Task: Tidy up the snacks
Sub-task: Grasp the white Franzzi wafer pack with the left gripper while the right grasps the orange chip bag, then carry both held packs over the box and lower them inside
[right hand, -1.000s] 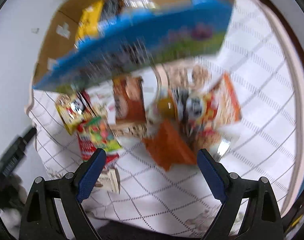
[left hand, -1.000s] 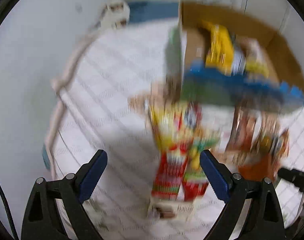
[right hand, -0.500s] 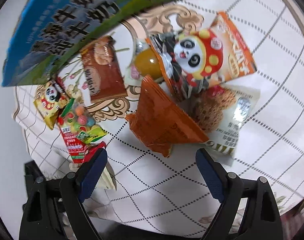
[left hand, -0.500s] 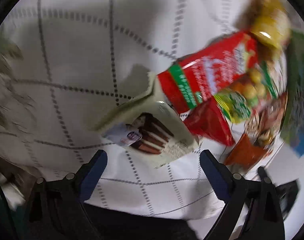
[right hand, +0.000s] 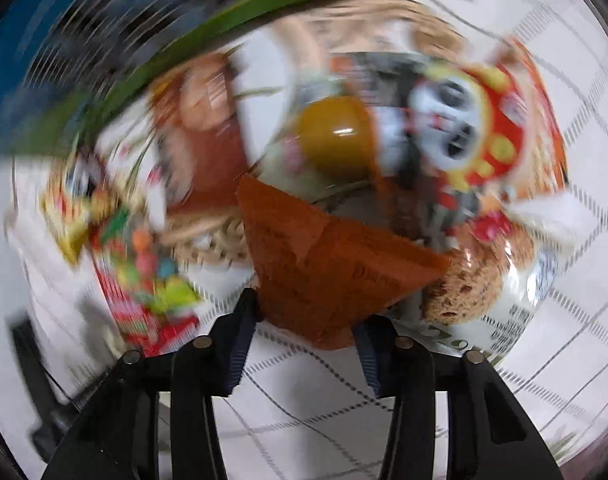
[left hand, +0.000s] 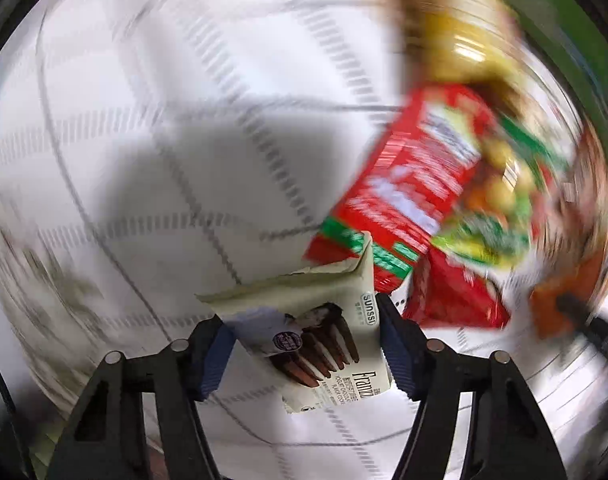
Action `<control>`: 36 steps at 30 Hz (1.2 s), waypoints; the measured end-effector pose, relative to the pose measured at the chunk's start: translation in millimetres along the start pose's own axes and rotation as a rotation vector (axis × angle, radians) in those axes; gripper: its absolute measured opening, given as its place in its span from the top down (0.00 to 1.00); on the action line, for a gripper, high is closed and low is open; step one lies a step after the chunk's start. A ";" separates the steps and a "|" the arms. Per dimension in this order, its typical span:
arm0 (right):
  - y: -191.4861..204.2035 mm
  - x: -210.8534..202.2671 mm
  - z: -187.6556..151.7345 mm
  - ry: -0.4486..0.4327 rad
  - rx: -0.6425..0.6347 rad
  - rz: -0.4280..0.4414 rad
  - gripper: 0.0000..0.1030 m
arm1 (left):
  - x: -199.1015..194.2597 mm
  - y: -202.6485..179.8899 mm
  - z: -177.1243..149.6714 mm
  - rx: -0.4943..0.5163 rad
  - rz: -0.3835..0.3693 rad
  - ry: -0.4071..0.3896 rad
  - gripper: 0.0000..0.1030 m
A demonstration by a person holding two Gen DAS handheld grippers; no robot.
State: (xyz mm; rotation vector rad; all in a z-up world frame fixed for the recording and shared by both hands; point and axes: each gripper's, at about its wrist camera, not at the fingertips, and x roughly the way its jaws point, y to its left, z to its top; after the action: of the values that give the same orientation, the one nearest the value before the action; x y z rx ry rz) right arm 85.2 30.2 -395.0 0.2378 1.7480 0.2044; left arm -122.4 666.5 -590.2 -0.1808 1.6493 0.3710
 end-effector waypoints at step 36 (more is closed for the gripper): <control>48.7 -67.8 -32.9 -0.050 -0.260 0.056 0.57 | -113.2 -153.1 -15.8 0.207 -0.057 -0.265 0.46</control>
State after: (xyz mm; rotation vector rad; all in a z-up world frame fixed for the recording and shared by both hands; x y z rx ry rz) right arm 67.5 58.5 -311.7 0.1011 1.6469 0.4593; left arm -73.1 506.8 -497.6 -0.0214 1.4070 0.1707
